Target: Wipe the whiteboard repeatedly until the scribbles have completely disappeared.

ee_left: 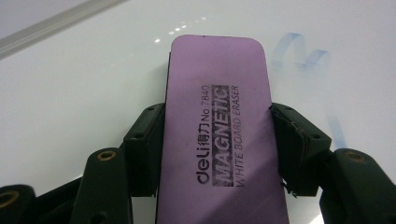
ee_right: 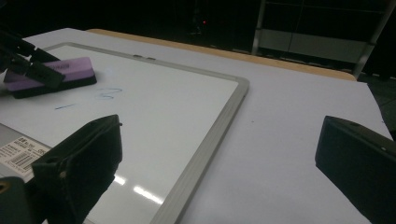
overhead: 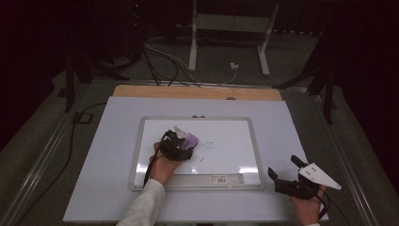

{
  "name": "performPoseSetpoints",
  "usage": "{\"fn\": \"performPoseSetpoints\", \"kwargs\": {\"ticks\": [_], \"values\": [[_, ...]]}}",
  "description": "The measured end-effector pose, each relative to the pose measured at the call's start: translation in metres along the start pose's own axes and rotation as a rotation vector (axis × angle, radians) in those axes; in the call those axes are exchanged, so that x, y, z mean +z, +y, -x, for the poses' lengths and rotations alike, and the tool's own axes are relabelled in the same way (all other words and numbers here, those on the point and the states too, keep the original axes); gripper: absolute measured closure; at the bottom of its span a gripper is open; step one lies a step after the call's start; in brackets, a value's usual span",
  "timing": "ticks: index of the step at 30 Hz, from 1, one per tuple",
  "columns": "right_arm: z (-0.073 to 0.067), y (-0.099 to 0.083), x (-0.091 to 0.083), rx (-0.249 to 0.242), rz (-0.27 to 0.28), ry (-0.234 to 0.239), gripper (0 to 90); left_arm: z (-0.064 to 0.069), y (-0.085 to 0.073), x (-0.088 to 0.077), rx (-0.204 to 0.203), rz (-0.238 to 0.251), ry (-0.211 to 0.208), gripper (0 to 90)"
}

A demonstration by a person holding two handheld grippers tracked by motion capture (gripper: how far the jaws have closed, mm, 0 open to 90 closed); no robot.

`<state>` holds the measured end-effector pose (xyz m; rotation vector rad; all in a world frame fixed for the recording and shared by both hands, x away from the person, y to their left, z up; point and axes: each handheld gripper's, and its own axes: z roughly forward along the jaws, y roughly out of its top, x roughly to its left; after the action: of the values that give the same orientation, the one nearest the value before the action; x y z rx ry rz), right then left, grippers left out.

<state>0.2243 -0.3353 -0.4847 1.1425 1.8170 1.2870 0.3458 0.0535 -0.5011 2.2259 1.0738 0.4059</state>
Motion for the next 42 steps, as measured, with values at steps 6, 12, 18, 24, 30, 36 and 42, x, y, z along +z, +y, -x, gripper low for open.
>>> {"fn": "performPoseSetpoints", "kwargs": {"ticks": [6,12,18,24,30,36,42], "values": [[0.000,0.000,0.000,-0.003,0.001,-0.001,0.7,0.031,0.001,0.000,0.104,-0.004,-0.090,41.9],[0.000,0.000,0.000,-0.002,0.001,-0.001,0.7,0.040,0.002,-0.001,0.150,-0.009,-0.097,41.8],[0.001,0.000,-0.002,0.003,0.005,-0.007,0.7,-0.002,0.002,0.000,0.013,-0.013,0.036,41.9],[0.000,0.000,-0.001,0.001,0.003,-0.006,0.7,-0.015,0.006,0.004,-0.045,-0.012,0.063,41.8],[0.000,0.000,-0.001,0.001,0.002,-0.004,0.7,0.009,0.010,0.008,0.017,-0.007,-0.003,41.8],[0.000,0.000,-0.001,-0.001,0.003,-0.004,0.7,0.043,0.014,0.011,0.110,-0.006,-0.105,41.8],[0.001,0.000,-0.002,0.001,0.004,-0.006,0.7,0.038,0.015,0.011,0.123,-0.001,-0.079,41.8]]}}
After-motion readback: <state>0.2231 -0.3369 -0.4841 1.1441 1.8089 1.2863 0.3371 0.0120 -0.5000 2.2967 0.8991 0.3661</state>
